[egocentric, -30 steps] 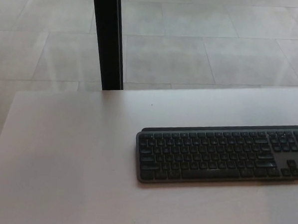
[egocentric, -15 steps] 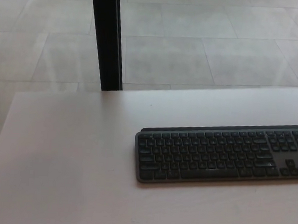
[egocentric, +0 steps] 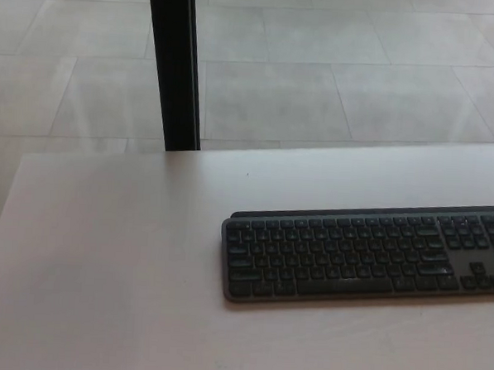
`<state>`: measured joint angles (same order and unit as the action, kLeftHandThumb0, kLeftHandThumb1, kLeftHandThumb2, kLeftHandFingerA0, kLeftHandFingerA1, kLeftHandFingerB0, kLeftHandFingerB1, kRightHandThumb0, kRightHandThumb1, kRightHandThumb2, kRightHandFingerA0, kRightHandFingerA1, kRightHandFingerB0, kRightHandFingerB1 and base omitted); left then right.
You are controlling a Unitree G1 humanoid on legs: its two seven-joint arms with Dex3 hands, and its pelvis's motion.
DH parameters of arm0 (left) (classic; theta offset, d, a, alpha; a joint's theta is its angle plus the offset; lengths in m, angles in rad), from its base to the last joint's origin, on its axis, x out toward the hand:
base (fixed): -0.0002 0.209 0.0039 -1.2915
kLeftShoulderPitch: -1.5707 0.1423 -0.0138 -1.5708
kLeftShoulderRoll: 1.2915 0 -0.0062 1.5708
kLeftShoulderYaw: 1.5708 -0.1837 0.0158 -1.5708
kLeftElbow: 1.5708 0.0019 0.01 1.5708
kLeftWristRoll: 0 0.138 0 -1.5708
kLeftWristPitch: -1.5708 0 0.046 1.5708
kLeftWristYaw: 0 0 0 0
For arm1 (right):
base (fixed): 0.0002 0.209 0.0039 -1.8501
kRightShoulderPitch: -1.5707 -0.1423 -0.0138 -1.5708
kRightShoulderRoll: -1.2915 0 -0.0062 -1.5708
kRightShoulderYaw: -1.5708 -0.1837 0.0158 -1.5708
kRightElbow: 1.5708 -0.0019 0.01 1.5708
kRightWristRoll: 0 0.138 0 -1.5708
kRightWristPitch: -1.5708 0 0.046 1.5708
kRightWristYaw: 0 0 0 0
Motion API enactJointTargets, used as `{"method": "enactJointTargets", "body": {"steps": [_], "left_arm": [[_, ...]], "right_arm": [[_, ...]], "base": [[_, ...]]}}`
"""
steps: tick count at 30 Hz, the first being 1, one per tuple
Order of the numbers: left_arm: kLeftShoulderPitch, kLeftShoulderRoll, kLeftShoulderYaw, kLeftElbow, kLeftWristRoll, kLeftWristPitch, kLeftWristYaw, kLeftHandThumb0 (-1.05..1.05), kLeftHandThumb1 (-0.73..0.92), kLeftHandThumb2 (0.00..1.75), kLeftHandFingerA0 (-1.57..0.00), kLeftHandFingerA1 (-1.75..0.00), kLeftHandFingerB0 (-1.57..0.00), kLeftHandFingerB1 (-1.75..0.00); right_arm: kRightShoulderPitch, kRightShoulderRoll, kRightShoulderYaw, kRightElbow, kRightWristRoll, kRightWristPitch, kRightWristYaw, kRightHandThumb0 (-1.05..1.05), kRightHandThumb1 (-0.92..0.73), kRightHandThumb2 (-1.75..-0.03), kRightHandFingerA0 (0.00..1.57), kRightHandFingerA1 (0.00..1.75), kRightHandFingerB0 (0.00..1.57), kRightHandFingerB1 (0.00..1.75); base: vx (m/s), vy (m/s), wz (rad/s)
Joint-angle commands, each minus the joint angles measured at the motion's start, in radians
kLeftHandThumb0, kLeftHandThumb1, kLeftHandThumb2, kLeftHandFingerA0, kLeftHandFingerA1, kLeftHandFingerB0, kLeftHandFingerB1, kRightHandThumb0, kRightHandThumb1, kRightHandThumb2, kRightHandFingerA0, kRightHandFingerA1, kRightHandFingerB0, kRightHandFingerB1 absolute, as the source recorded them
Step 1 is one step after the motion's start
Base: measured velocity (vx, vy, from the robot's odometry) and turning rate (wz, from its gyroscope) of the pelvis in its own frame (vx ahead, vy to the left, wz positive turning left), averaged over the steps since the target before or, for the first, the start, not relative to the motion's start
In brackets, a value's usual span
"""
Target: The robot uses its right fingers to click on the space key of the black keyboard placed on the center of the white desk.
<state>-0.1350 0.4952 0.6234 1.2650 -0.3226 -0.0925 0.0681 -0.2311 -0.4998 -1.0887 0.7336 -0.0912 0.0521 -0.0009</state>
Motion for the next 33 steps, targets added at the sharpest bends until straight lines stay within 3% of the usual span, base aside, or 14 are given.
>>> {"method": "enactJointTargets", "body": {"steps": [1, 3, 4, 7, 8, 9, 14, 17, 21, 22, 24, 25, 32, 33], "left_arm": [[0.024, 0.010, 0.012, 0.004, -0.015, -0.021, 0.009, -0.51, 0.64, 0.59, -0.75, -0.79, -0.67, -0.60], [0.026, 0.010, 0.008, 0.004, -0.011, -0.024, 0.005, -0.52, 0.65, 0.59, -0.69, -0.74, -0.62, -0.57], [0.026, 0.010, 0.010, 0.008, -0.012, -0.028, 0.004, -0.51, 0.65, 0.59, -0.68, -0.73, -0.62, -0.58], [0.023, 0.007, 0.012, 0.008, -0.014, -0.028, 0.009, -0.52, 0.64, 0.59, -0.69, -0.72, -0.64, -0.60], [0.026, 0.008, 0.007, 0.008, -0.009, -0.027, 0.008, -0.52, 0.66, 0.59, -0.67, -0.73, -0.63, -0.59], [0.027, 0.009, 0.006, 0.008, -0.008, -0.025, 0.008, -0.52, 0.65, 0.59, -0.69, -0.70, -0.61, -0.56], [0.024, 0.010, 0.010, 0.011, -0.009, -0.026, 0.011, -0.52, 0.64, 0.59, -0.74, -0.78, -0.65, -0.60], [0.022, 0.008, 0.014, 0.010, -0.014, -0.018, 0.013, -0.53, 0.64, 0.59, -0.73, -0.78, -0.62, -0.57], [0.026, 0.013, 0.015, 0.010, -0.016, -0.005, 0.008, -0.50, 0.64, 0.59, -0.65, -0.67, -0.60, -0.57], [0.026, 0.011, 0.019, 0.008, -0.021, -0.008, 0.003, -0.49, 0.64, 0.59, -0.63, -0.67, -0.57, -0.57], [0.023, 0.013, 0.018, 0.011, -0.018, -0.004, 0.004, -0.48, 0.64, 0.59, -0.63, -0.67, -0.55, -0.56], [0.026, 0.013, 0.012, 0.007, -0.012, -0.008, 0.002, -0.48, 0.65, 0.59, -0.64, -0.69, -0.56, -0.57], [0.012, 0.011, 0.014, 0.008, -0.016, 0.000, 0.012, -0.49, 0.64, 0.59, -0.66, -0.69, -0.57, -0.56], [0.011, 0.012, 0.008, 0.006, -0.010, 0.000, 0.011, -0.49, 0.64, 0.59, -0.68, -0.73, -0.61, -0.58]], "right_arm": [[0.016, 0.108, -0.288, 0.185, 0.388, -0.058, -0.193, -0.74, -0.70, -0.62, 0.61, 1.05, 0.60, 0.96], [0.019, 0.111, -0.253, 0.210, 0.350, -0.094, -0.166, -0.82, -0.49, -0.93, 0.67, 0.96, 0.59, 0.87], [0.013, 0.111, -0.248, 0.224, 0.345, -0.106, -0.162, -0.82, -0.67, -0.60, 0.64, 0.99, 0.72, 1.00], [0.010, 0.106, -0.232, 0.246, 0.325, -0.114, -0.178, -0.80, -0.66, -0.60, 0.71, 0.97, 0.63, 0.89], [0.016, 0.109, -0.215, 0.249, 0.312, -0.121, -0.172, -0.83, -0.47, -0.89, 0.69, 0.92, 0.64, 0.84], [0.018, 0.116, -0.210, 0.246, 0.313, -0.129, -0.166, -0.80, -0.62, -0.60, 0.74, 1.00, 0.74, 0.99], [0.029, 0.127, -0.154, 0.266, 0.312, -0.165, -0.154, -0.74, -0.62, -0.57, 0.82, 1.02, 0.64, 0.84], [0.034, 0.119, -0.128, 0.281, 0.338, -0.150, -0.145, -0.66, -0.56, -0.64, 0.62, 0.99, 0.64, 0.81], [0.078, 0.107, -0.048, 0.290, 0.351, -0.074, -0.100, -0.58, -0.51, -0.61, 0.74, 1.00, 0.66, 0.78], [0.080, 0.111, -0.038, 0.286, 0.362, -0.074, -0.106, -0.60, -0.35, -0.88, 0.77, 0.95, 0.70, 0.82], [0.083, 0.110, -0.011, 0.285, 0.380, -0.078, -0.115, -0.60, -0.35, -0.87, 0.71, 0.91, 0.70, 0.81], [0.090, 0.107, 0.022, 0.297, 0.361, -0.090, -0.112, -0.57, -0.50, -0.61, 0.68, 0.95, 0.68, 0.78], [0.095, 0.102, 0.082, 0.295, 0.427, -0.092, -0.112, -0.57, -0.50, -0.61, 0.67, 0.93, 0.60, 0.77], [0.099, 0.108, 0.091, 0.283, 0.428, -0.091, -0.122, -0.64, -0.36, -0.88, 0.70, 0.89, 0.74, 0.84]], "base": [[0.00, 0.000, 0.00], [0.00, 0.000, 0.00], [0.00, 0.000, 0.00], [0.00, 0.000, 0.00], [0.00, 0.000, 0.00], [0.00, 0.000, 0.00], [0.00, 0.000, 0.00], [0.00, 0.000, 0.00], [0.00, 0.000, 0.00], [0.00, 0.000, 0.00], [0.00, 0.000, 0.00], [0.00, 0.000, 0.00], [0.00, 0.000, 0.00], [0.00, 0.000, 0.00]]}}
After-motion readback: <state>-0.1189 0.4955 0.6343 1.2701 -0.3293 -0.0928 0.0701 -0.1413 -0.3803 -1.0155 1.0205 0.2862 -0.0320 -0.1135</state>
